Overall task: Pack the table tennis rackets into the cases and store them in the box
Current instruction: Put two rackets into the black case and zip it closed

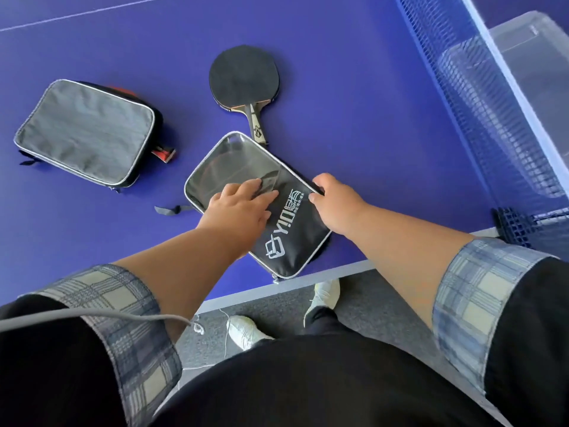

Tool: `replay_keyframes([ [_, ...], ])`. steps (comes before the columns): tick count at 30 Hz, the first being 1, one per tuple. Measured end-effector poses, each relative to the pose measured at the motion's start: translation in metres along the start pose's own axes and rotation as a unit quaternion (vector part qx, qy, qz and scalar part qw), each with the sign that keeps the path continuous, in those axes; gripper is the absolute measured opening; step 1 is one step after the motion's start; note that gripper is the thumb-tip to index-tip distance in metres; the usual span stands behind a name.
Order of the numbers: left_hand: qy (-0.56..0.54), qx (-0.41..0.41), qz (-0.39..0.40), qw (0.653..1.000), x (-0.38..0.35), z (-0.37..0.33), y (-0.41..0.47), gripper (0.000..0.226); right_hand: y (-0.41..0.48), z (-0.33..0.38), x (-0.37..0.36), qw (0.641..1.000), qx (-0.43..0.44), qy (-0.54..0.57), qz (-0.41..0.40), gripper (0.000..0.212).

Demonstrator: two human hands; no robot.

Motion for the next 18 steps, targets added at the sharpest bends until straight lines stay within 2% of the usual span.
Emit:
replay_keyframes([
  [3,0.005,0.017,-0.021,1.000,-0.001,-0.011,0.015,0.048,0.021,-0.004,0.015,0.999,0.026,-0.038,0.010,0.030],
  [6,0.011,0.009,-0.024,1.000,-0.014,-0.018,0.020,0.053,0.026,-0.015,0.015,0.999,0.032,-0.003,-0.021,0.036],
  [9,-0.007,0.017,-0.004,1.000,-0.028,-0.012,0.018,0.056,0.002,-0.032,0.012,0.984,0.012,0.069,-0.162,0.046],
  [12,0.004,0.014,-0.003,1.000,-0.032,-0.010,0.018,0.057,-0.047,-0.050,-0.003,0.953,0.003,0.104,-0.285,0.036],
  [14,0.004,0.014,-0.002,1.000,-0.032,-0.010,0.019,0.058,-0.078,-0.057,-0.022,0.958,-0.029,0.115,-0.261,0.033],
  [18,0.003,0.024,0.021,0.999,-0.032,-0.009,0.021,0.062,-0.111,-0.063,-0.066,0.967,-0.172,0.134,-0.134,0.039],
])
Point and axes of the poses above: each hand's wrist, its own y-axis towards the middle knuckle, its own x-axis out of the back of the hand, z = x × y, the point moved 5 cm from there along y, towards the middle knuckle, and after that the axes turned 9 degrees about -z, right-handed, at the moved point
